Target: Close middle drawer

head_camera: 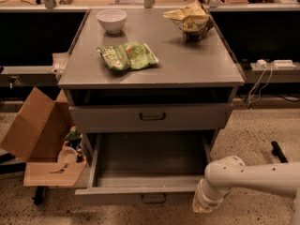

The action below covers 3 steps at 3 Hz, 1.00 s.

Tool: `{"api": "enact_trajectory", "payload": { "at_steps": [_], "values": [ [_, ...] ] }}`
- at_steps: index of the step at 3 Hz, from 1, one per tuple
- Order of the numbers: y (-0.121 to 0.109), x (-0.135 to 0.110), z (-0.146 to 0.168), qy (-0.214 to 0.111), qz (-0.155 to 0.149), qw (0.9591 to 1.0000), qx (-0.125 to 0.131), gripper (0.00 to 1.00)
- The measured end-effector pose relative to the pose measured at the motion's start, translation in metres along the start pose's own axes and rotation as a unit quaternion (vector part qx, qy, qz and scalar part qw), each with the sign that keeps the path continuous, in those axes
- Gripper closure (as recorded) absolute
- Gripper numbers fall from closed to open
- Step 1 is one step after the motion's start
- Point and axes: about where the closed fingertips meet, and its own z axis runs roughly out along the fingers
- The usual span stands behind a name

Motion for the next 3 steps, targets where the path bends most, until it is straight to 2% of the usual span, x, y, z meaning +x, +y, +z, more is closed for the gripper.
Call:
{"api": "enact_trajectory", "payload": {
  "at_steps": [2, 3],
  "values": [
    [0.0, 0.0, 0.0, 0.0, 0.0, 1.0, 0.0, 0.15],
    [0.0001, 0.0, 0.0001, 0.0, 0.0, 1.0, 0.0, 0.0]
  ]
}}
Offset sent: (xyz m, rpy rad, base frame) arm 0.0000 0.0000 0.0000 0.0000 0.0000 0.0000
